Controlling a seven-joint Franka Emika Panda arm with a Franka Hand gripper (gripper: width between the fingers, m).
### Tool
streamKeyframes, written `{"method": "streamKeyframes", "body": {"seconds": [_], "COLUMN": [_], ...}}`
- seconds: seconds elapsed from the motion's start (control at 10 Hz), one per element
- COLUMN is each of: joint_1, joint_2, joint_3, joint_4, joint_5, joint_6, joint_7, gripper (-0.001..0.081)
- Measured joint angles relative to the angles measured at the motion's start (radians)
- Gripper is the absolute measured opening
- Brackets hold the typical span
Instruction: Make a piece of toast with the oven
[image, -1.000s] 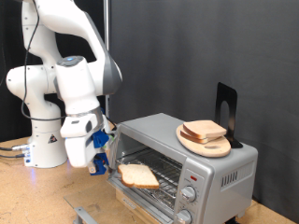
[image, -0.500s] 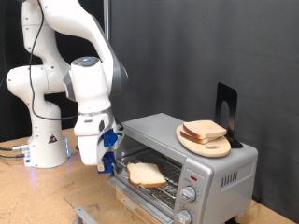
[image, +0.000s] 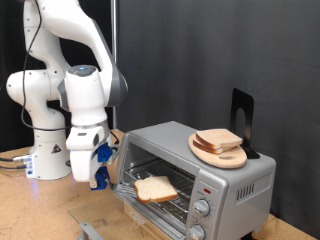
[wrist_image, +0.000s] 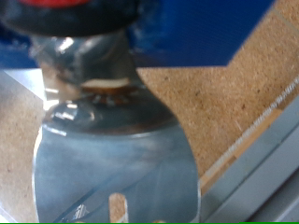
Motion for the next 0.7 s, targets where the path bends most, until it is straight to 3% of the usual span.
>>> {"method": "streamKeyframes", "body": {"seconds": [0.7], "joint_1": [0.007], "joint_2": [-0.048], "joint_3": [-0.018], "joint_4": [-0.006], "joint_5": [0.109], "joint_6": [-0.016], "joint_7": [-0.098], "gripper": [0.0489]}}
